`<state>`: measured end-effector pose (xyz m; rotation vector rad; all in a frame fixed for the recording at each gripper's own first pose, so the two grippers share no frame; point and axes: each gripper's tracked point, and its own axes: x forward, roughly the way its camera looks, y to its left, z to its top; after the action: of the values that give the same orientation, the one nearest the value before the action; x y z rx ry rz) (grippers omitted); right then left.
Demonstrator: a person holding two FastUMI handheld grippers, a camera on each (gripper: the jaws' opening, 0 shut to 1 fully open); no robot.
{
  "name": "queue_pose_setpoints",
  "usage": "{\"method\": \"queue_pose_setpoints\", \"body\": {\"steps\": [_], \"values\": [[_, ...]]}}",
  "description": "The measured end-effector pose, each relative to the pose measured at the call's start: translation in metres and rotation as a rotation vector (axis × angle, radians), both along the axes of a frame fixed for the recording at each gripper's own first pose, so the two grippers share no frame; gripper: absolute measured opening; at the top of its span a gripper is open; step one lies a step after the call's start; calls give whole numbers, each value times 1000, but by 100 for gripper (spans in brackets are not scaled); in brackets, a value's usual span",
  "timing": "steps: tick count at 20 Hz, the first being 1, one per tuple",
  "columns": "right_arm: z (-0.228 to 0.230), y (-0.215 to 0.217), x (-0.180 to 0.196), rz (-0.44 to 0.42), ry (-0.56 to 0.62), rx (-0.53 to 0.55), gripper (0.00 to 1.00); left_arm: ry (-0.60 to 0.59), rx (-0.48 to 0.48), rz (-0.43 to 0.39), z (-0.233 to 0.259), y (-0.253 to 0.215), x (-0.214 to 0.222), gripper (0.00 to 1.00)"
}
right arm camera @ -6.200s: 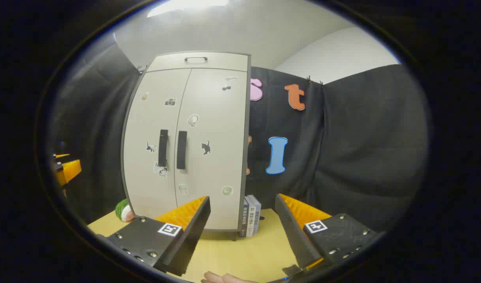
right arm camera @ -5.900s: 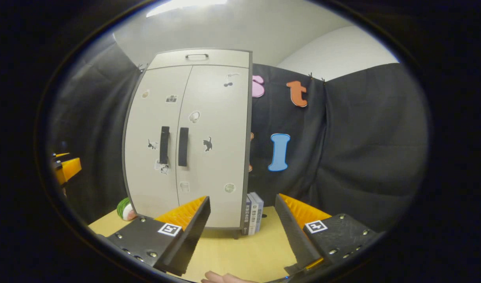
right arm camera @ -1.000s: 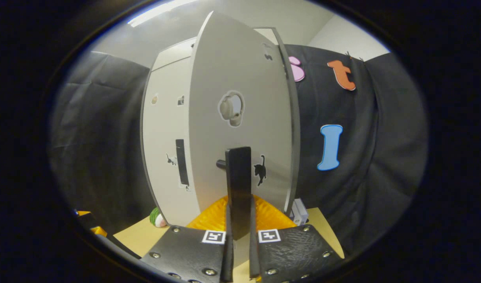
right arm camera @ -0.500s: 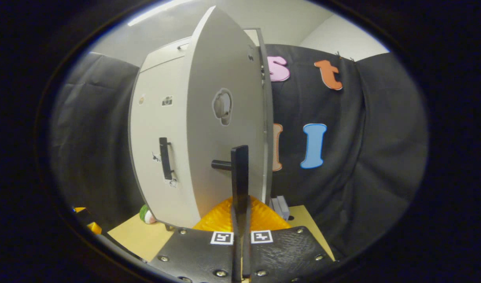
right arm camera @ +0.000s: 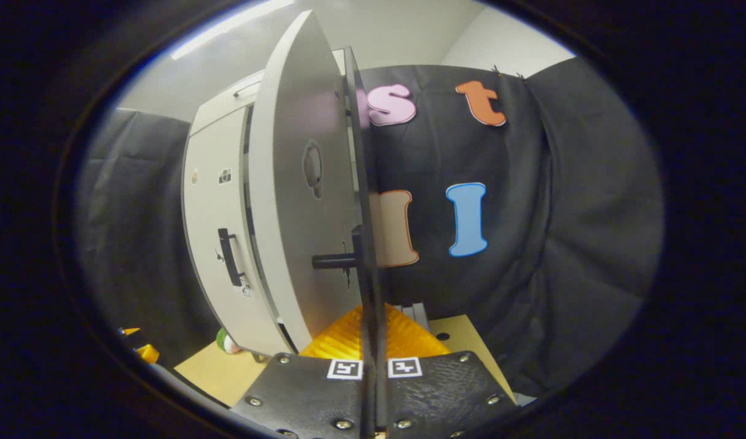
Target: Open the right door of the double-door shoe cabinet with the right hand, and open the left door with the left hand.
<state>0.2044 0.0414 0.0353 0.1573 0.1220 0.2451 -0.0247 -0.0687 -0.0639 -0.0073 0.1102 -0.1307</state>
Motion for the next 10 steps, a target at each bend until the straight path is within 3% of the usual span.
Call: {"method": "queue_pose_setpoints", "body": {"steps": [5, 10], "values": [[-4, 0, 3, -9, -18, -48, 1, 20, -34, 32, -4, 4, 15, 96], [-4, 5, 2, 46, -9, 55, 2, 24, -48, 59, 0, 12, 46, 96]]}}
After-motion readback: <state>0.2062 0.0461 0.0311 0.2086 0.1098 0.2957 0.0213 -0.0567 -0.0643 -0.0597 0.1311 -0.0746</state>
